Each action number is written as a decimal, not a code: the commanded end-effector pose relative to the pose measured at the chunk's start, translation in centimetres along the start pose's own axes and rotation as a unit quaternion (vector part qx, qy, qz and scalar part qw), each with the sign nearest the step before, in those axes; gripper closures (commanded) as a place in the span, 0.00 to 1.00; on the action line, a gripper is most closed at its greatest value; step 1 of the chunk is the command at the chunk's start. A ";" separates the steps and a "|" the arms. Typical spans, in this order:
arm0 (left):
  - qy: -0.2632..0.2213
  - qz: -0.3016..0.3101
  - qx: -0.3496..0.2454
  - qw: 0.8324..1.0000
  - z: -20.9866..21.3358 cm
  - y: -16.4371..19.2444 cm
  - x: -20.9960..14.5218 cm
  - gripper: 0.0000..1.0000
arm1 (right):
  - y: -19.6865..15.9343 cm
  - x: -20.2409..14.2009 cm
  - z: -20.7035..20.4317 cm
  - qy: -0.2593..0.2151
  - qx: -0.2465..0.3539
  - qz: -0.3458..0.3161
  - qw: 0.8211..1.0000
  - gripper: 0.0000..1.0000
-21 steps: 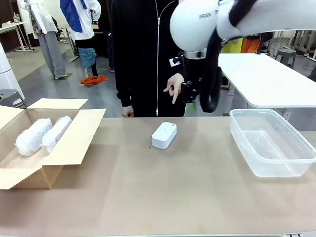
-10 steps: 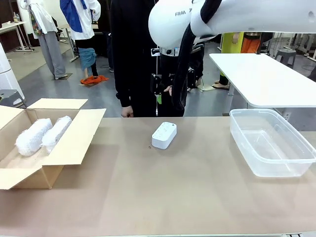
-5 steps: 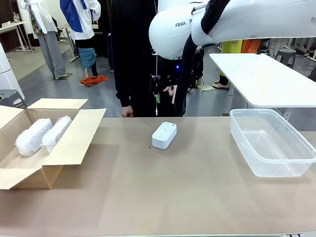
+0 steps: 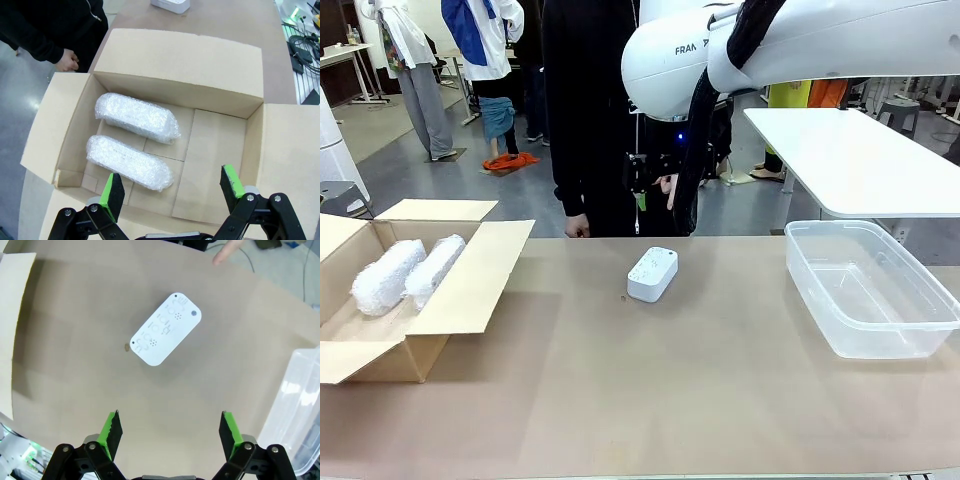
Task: Separate and place wrapped and unwrapped clocks.
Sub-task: Pick up the Digital clock indicated by the person.
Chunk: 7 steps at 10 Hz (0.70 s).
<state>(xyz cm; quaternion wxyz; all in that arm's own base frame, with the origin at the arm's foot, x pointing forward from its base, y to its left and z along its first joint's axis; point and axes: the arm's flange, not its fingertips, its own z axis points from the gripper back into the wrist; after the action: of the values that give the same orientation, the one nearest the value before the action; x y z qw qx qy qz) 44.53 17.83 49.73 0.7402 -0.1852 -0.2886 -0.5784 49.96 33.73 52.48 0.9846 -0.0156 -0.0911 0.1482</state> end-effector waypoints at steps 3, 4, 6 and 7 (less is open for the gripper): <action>-0.006 -0.002 0.000 1.000 0.1 0.0 0.0 0.00 | 0.0 0.0 0.0 0.000 0.000 0.000 1.000 0.00; -0.006 -0.002 0.000 1.000 0.1 0.0 0.0 0.00 | 0.7 0.4 -0.5 0.014 -0.021 -0.054 0.998 0.00; -0.006 -0.002 0.000 1.000 0.1 0.0 0.0 0.00 | 1.1 0.3 -1.3 0.019 -0.054 -0.120 0.991 0.00; -0.006 -0.002 0.000 1.000 0.1 0.0 0.0 0.00 | 1.1 0.3 -1.8 0.029 -0.069 -0.140 0.987 0.00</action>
<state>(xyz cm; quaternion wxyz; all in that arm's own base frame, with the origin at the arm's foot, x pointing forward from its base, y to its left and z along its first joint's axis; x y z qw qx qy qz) 44.52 17.83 49.73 0.7402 -0.1852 -0.2886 -0.5784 49.83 33.99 50.85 0.9950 -0.0470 -0.0811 0.0358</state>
